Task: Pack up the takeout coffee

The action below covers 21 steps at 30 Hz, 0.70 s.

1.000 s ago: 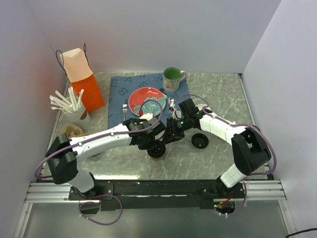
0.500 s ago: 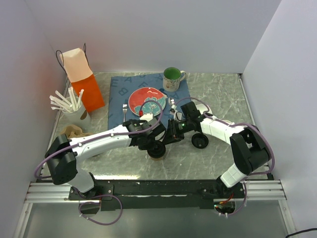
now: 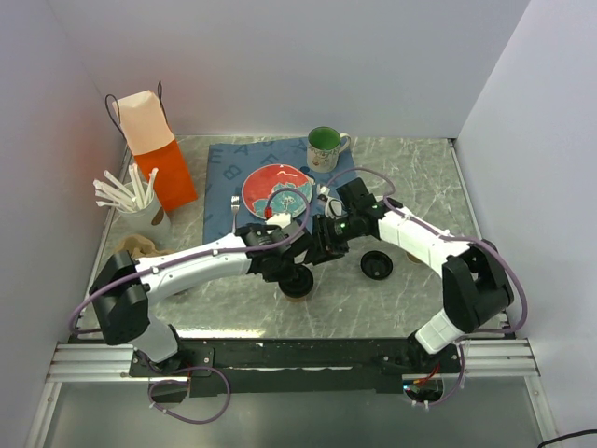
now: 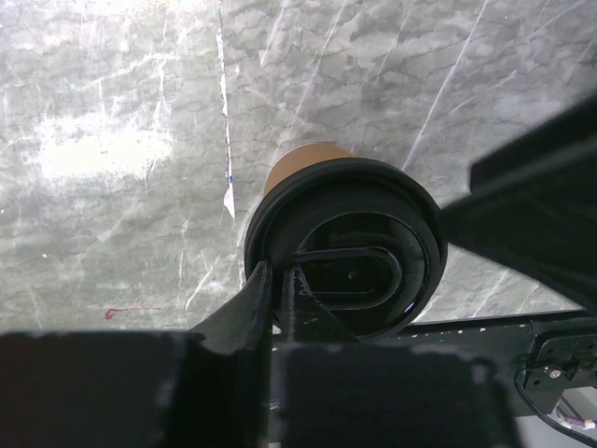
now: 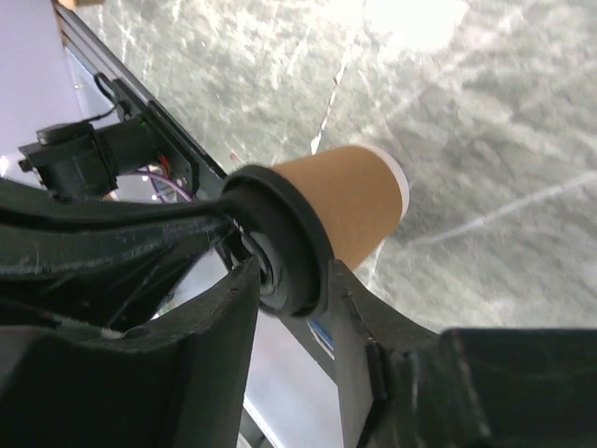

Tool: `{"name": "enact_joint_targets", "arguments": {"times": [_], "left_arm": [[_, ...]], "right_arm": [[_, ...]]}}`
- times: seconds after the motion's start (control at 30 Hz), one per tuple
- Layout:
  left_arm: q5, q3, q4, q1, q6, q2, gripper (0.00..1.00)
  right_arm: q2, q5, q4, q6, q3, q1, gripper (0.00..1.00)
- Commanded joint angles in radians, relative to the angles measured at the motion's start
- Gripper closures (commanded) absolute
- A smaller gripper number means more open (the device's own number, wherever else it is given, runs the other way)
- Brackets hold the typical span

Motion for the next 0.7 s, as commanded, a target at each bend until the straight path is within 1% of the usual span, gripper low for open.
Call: {"name": "enact_joint_targets", "arguments": {"times": [0.0,0.03,0.1,0.13,0.23,0.3,0.5,0.67], "left_arm": [[0.056,-0.024,-0.065,-0.020,-0.007,0.129,0.85],[0.046,0.025,-0.080,-0.020,-0.003,0.131,0.77],[0.016,0.080,-0.126,-0.018,0.011,0.134,0.70],[0.006,0.133,-0.139,-0.020,0.014,0.135,0.61],[-0.021,0.229,-0.189,-0.018,0.022,0.134,0.49],[-0.027,0.270,-0.211,-0.017,0.019,0.126,0.45],[-0.032,0.300,-0.225,-0.002,0.002,0.083,0.41],[-0.012,0.298,-0.223,0.034,-0.013,0.027,0.37]], "right_arm": [[-0.072,0.032,-0.071,-0.027,0.025,0.003,0.55],[-0.075,0.036,-0.074,-0.029,0.025,0.003,0.55],[-0.087,0.051,-0.084,-0.034,0.030,0.003,0.54],[-0.092,0.055,-0.094,-0.037,0.032,0.003,0.54],[-0.110,0.078,-0.120,-0.043,0.054,0.003,0.54],[-0.124,0.091,-0.139,-0.047,0.068,0.003,0.54],[-0.150,0.147,-0.197,-0.060,0.117,0.003,0.53],[-0.190,0.265,-0.260,-0.075,0.144,0.006,0.52]]}}
